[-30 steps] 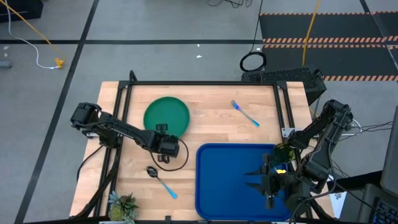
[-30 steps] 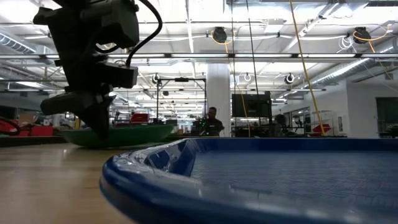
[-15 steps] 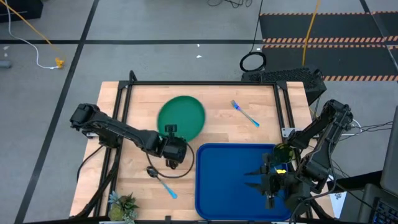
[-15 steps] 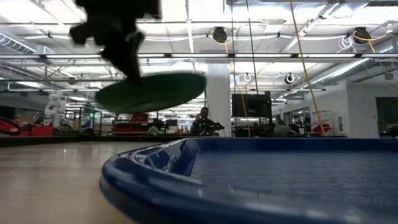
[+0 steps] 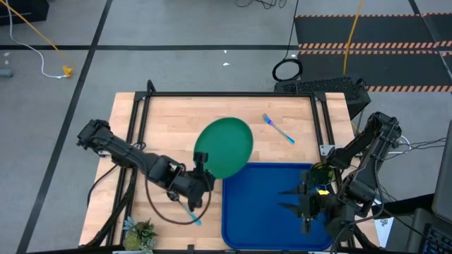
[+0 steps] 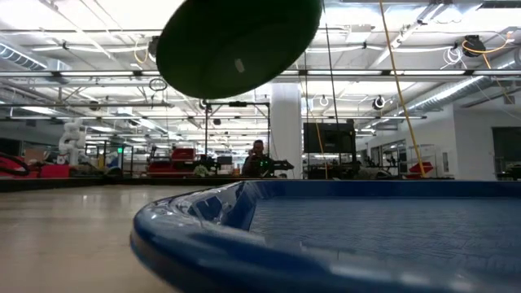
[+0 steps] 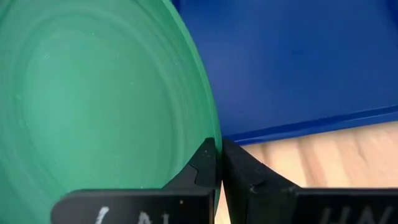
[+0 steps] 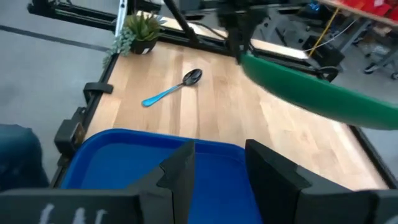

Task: Pick and place plate/cup/fork/spoon on tray
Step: Put the green plate in the middle of the blue tray

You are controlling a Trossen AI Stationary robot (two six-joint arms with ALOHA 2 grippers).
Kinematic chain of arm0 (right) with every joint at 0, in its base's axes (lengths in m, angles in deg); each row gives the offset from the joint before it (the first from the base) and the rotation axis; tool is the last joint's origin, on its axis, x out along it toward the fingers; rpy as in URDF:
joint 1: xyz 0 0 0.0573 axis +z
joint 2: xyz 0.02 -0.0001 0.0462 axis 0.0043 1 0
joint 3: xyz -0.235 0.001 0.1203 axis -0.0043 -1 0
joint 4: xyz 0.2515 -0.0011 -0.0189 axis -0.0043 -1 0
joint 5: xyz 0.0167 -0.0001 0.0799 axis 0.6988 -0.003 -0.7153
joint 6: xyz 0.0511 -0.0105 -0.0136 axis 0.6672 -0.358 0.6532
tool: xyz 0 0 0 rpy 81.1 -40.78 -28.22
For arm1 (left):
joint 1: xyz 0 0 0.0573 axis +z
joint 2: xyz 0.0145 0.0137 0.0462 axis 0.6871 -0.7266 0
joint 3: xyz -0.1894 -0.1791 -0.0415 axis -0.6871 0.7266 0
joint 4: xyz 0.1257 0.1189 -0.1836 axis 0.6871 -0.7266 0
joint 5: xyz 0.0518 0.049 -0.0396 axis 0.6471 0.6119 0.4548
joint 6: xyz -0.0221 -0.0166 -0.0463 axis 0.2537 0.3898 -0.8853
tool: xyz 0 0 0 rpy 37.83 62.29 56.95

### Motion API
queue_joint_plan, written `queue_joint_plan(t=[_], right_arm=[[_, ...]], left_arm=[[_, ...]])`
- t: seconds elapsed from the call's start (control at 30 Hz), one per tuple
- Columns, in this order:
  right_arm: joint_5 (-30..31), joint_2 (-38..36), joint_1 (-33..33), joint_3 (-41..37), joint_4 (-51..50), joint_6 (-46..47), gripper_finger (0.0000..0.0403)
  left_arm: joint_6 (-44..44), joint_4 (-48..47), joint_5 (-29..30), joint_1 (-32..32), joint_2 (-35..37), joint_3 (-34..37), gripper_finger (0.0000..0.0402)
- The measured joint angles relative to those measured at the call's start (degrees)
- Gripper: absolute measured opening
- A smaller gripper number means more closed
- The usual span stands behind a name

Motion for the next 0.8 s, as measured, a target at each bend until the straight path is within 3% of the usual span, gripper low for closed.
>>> queue_joint_plan(t=[0.23,0.8], right_arm=[[1.59,-0.12,0.03,0.00,2.13,-2.63,0.0132],[1.53,-2.10,2.35,0.00,5.71,-4.36,0.0132]], left_arm=[[2.36,-0.14,-1.30,-2.52,-8.28,-5.91,0.0010],[19.27,-0.51,-7.70,-5.84,-34.48,-38.57,0.0010]])
